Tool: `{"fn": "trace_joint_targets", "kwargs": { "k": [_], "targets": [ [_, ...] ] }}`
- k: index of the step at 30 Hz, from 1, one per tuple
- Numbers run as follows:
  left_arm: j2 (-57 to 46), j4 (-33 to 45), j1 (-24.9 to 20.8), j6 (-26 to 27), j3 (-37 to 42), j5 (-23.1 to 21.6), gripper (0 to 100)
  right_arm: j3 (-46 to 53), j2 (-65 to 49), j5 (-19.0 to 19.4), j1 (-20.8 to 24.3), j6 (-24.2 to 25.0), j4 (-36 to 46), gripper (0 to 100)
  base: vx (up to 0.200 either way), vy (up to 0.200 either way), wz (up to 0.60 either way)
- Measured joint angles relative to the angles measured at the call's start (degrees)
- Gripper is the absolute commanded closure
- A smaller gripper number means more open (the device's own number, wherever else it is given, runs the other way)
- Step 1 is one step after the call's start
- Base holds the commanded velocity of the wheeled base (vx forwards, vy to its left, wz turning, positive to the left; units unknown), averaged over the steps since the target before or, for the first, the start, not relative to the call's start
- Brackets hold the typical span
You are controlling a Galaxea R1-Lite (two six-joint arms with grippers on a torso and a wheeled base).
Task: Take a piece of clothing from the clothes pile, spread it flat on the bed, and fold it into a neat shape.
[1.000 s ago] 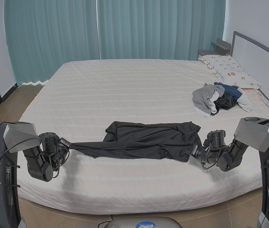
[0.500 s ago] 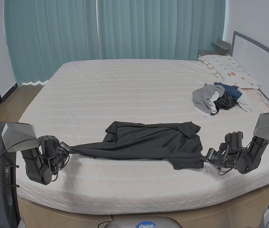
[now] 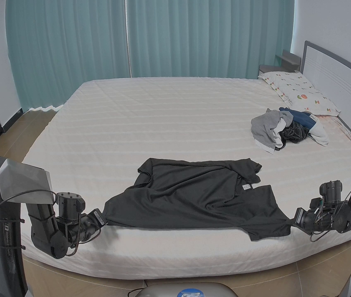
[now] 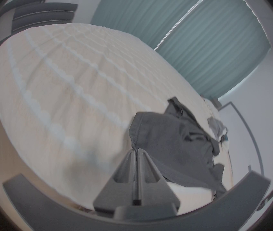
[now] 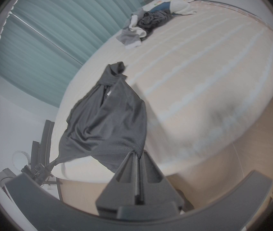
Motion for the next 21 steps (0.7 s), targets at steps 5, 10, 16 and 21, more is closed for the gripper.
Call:
{"fn": "trace_joint_targets", "kwargs": {
  "k": [5,10,16,21],
  "targets": [
    [-0.8,0.3,-3.5,3.0,4.0,-0.2,100,2.2,-2.2,-0.1,-2.7,-2.9,4.2,100,0.0,0.0,0.0],
    [-1.2,1.4,-6.3,8.6,8.2,-0.2,100,3.5,-4.0,-0.5,-5.2,-8.5,8.5,100,0.0,0.0,0.0],
    [-1.4,4.8,-10.3,12.0,11.7,-0.1,100,4.7,-4.9,-3.5,-7.4,-13.6,13.2,100,0.0,0.0,0.0],
    [-1.7,9.1,-12.2,14.3,13.1,0.4,100,4.9,-4.7,-5.1,-8.2,-16.4,14.5,100,0.0,0.0,0.0]
  ]
}}
